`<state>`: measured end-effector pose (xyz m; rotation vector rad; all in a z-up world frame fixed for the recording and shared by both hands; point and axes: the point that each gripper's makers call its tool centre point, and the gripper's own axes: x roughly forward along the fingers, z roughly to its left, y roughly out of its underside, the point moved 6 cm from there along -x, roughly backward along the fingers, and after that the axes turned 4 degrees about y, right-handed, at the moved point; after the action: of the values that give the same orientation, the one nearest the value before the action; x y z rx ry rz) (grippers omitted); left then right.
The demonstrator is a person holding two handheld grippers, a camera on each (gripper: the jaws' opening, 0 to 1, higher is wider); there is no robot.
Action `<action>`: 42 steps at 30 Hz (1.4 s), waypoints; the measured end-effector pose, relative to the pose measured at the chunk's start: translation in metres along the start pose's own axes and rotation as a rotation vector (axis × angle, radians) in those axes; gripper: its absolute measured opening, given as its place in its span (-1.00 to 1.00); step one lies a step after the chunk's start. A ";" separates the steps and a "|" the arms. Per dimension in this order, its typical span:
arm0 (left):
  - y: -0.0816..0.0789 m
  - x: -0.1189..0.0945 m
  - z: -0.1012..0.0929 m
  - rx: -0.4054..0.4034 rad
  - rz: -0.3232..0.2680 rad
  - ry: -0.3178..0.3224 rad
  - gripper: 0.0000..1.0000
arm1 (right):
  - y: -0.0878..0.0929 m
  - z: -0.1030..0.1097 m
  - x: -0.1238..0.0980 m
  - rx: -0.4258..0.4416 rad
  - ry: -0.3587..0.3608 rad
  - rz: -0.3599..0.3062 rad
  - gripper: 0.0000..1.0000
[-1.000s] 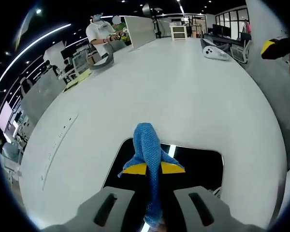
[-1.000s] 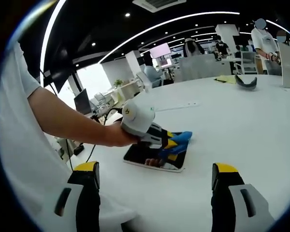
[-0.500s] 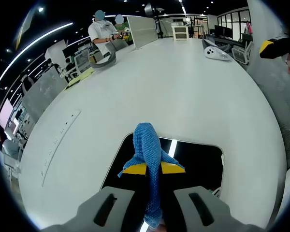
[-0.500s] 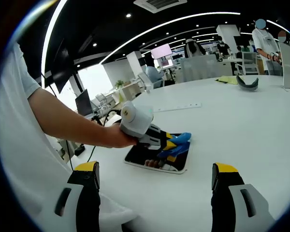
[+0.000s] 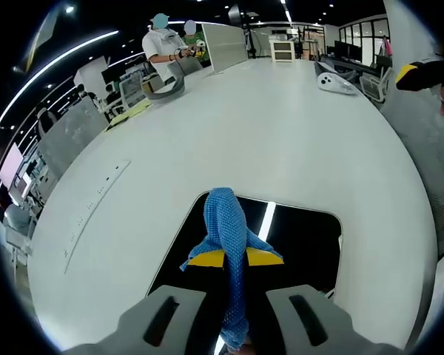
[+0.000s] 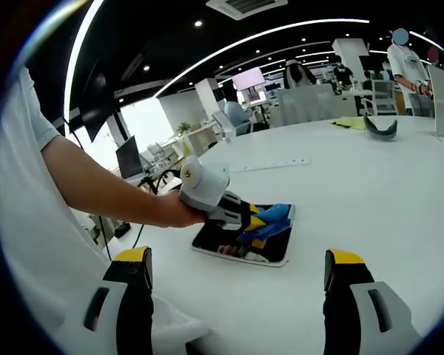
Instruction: Wipe the mirror surface with the cleaning cloth until all visible marks leave the cleaned area.
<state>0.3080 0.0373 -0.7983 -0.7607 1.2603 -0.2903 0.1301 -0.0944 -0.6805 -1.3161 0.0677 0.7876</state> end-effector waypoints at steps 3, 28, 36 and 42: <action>0.002 -0.002 0.000 -0.005 0.001 -0.002 -0.89 | -0.001 0.000 -0.001 0.001 0.003 -0.010 0.91; 0.020 -0.017 0.002 -0.029 0.002 -0.019 -0.89 | 0.000 0.006 -0.001 -0.016 -0.002 -0.004 0.91; 0.026 -0.023 0.002 -0.032 -0.001 -0.030 -0.89 | 0.000 0.009 -0.001 -0.026 -0.008 -0.003 0.91; 0.032 -0.028 0.003 -0.022 0.003 -0.033 -0.89 | 0.003 0.012 -0.002 -0.044 -0.006 0.008 0.91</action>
<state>0.2961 0.0777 -0.7980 -0.7799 1.2349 -0.2603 0.1225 -0.0852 -0.6785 -1.3561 0.0515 0.8035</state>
